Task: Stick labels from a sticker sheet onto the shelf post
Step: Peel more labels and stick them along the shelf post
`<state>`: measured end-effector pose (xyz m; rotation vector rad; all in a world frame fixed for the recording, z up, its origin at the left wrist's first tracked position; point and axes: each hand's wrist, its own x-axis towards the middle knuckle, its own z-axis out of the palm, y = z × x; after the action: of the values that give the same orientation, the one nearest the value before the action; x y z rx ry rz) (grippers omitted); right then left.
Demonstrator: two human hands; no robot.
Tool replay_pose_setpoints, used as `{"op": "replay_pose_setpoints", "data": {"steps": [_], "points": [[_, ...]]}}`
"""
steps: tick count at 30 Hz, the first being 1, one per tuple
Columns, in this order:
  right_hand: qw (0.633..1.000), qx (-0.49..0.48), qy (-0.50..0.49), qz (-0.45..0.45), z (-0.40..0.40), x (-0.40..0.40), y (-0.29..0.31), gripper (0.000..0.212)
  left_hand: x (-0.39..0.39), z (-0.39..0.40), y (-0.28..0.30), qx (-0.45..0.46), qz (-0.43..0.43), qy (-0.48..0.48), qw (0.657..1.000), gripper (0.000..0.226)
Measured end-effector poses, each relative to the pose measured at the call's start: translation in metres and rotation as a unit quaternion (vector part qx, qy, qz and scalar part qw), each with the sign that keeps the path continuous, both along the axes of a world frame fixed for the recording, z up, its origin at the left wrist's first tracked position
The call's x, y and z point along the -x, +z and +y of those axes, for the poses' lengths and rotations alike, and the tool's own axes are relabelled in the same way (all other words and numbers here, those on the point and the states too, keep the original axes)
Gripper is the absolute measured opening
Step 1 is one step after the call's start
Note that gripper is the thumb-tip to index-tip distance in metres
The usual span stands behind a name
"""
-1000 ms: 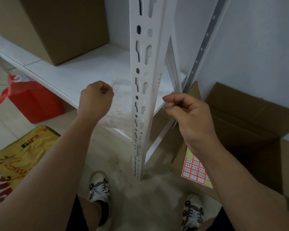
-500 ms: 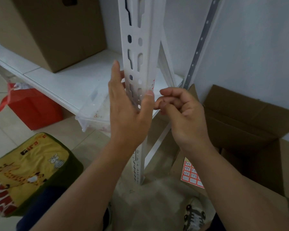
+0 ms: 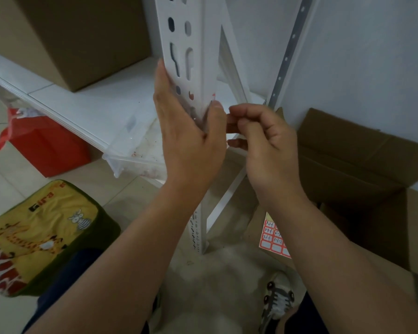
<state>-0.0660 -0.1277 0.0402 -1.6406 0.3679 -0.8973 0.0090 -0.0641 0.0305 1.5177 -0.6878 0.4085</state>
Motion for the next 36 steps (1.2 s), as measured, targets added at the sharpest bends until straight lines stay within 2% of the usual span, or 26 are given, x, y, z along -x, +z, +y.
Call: {"op": "replay_pose_setpoints", "data": {"steps": [6, 11, 16, 19, 31, 36], "points": [[0.985, 0.164, -0.039, -0.031, 0.001, -0.005, -0.005, 0.024, 0.000, -0.003, 0.000, 0.055, -0.009, -0.030, 0.998, 0.066], [0.938, 0.327, -0.090, -0.073, 0.001, -0.013, -0.011, 0.030, -0.011, 0.002, -0.004, 0.095, 0.015, -0.079, 0.992, 0.052], [0.906, 0.387, -0.146, -0.089, 0.004, -0.019, -0.018, 0.028, -0.017, 0.003, -0.007, 0.090, 0.032, -0.096, 0.991, 0.045], [0.894, 0.409, -0.158, -0.093, 0.003, -0.021, -0.018, 0.027, -0.017, 0.003, -0.006, 0.088, 0.041, -0.101, 0.990, 0.045], [0.887, 0.420, -0.159, -0.110, 0.003, -0.022, -0.020, 0.028, -0.011, 0.006, -0.002, 0.085, 0.036, -0.102, 0.991, 0.050], [0.915, 0.352, -0.153, -0.124, 0.006, -0.023, -0.018, 0.027, -0.011, 0.006, 0.000, 0.083, 0.011, -0.109, 0.990, 0.049]]}}
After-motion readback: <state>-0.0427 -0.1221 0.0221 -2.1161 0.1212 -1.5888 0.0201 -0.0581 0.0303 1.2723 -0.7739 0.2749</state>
